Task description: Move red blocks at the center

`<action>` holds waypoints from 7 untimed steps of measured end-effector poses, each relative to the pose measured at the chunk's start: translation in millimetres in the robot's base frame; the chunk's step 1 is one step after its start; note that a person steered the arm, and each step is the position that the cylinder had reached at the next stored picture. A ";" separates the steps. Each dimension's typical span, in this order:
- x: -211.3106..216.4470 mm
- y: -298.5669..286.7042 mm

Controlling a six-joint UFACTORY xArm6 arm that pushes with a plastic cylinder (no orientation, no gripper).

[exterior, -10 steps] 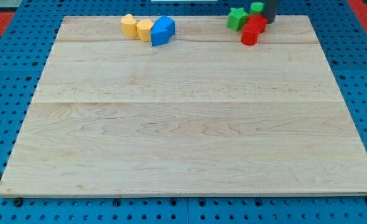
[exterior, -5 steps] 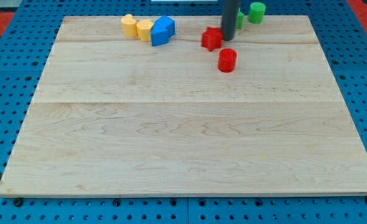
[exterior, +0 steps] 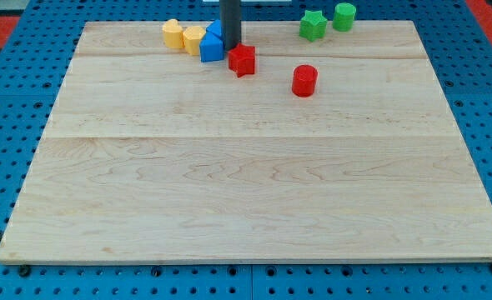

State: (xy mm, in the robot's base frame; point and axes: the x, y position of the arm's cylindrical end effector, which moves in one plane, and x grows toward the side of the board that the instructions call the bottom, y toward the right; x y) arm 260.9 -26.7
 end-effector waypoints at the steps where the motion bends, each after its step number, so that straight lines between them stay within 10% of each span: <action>1: 15.0 21.1; 3: 18.8 87.3; 5: 16.6 14.3; 7: 78.2 132.4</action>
State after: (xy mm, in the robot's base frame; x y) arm 339.1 105.8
